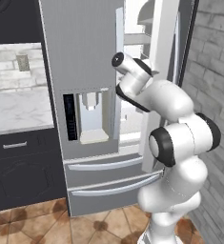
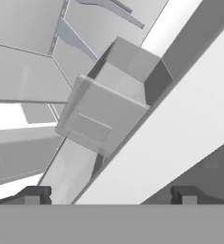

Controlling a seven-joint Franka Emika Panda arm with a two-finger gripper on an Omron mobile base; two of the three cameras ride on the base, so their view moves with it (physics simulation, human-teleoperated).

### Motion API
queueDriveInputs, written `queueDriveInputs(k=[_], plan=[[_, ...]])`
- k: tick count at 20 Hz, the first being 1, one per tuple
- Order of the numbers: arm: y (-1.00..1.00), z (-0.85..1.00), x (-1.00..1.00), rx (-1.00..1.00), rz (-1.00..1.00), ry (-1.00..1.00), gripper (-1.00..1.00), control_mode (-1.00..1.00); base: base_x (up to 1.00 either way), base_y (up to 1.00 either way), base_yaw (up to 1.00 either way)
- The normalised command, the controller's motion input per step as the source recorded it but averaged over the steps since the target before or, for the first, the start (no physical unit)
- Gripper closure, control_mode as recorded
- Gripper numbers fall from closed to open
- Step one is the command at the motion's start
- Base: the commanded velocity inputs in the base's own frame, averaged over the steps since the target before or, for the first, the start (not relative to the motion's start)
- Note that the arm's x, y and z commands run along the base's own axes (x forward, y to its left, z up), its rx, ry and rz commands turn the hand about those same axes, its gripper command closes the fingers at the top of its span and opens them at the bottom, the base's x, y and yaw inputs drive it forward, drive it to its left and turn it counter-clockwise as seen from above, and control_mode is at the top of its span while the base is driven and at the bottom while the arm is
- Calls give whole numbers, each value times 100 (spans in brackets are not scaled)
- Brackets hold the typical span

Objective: Retrieve the fish from the fridge and place it on the saucepan with marinade on the stove.

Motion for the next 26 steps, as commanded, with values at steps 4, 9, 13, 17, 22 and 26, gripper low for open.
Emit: queueDriveInputs(k=[4, 9, 13, 17, 22, 26], plan=[[-100, -21, -1, 0, -2, 0, -100, -100, 0, 0, 0], [-100, -2, -54, 0, -11, 1, -100, -100, 0, 0, 0], [-100, 0, -84, 2, -16, 4, -100, -100, 0, 0, 0], [-100, -6, -51, 2, -19, 8, -100, -100, 0, 0, 0], [-100, -12, -6, 5, -15, 1, -100, -100, 0, 0, 0], [-86, -4, 0, 7, -7, 0, -100, -100, 0, 0, 0]])
